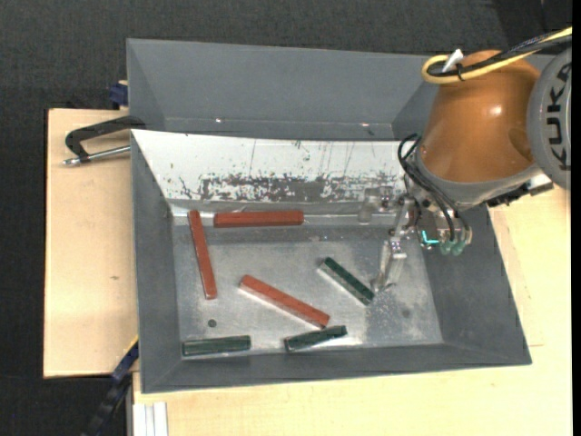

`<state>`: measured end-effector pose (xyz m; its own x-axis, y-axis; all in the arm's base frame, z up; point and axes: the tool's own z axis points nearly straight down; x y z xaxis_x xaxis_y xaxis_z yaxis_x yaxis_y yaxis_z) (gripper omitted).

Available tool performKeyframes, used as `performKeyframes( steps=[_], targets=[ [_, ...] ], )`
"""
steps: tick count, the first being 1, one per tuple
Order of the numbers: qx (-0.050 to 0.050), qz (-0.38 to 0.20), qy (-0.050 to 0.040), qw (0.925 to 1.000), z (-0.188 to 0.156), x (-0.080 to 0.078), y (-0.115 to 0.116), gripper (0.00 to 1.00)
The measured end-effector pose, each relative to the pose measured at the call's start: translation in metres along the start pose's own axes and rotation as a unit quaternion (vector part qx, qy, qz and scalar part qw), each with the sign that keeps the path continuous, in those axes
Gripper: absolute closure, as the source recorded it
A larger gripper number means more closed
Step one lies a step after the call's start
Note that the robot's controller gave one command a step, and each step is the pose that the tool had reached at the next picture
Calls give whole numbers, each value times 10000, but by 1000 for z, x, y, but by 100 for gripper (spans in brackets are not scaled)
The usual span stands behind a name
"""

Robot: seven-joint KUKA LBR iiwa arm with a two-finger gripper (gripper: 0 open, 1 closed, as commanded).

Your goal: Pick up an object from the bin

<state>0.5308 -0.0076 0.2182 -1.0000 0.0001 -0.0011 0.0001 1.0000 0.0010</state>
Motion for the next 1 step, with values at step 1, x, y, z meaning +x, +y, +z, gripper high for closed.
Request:
performKeyframes(
  steps=[1],
  targets=[
    [1, 3, -45, 10000, 40, 7, -7, 0]
  ],
)
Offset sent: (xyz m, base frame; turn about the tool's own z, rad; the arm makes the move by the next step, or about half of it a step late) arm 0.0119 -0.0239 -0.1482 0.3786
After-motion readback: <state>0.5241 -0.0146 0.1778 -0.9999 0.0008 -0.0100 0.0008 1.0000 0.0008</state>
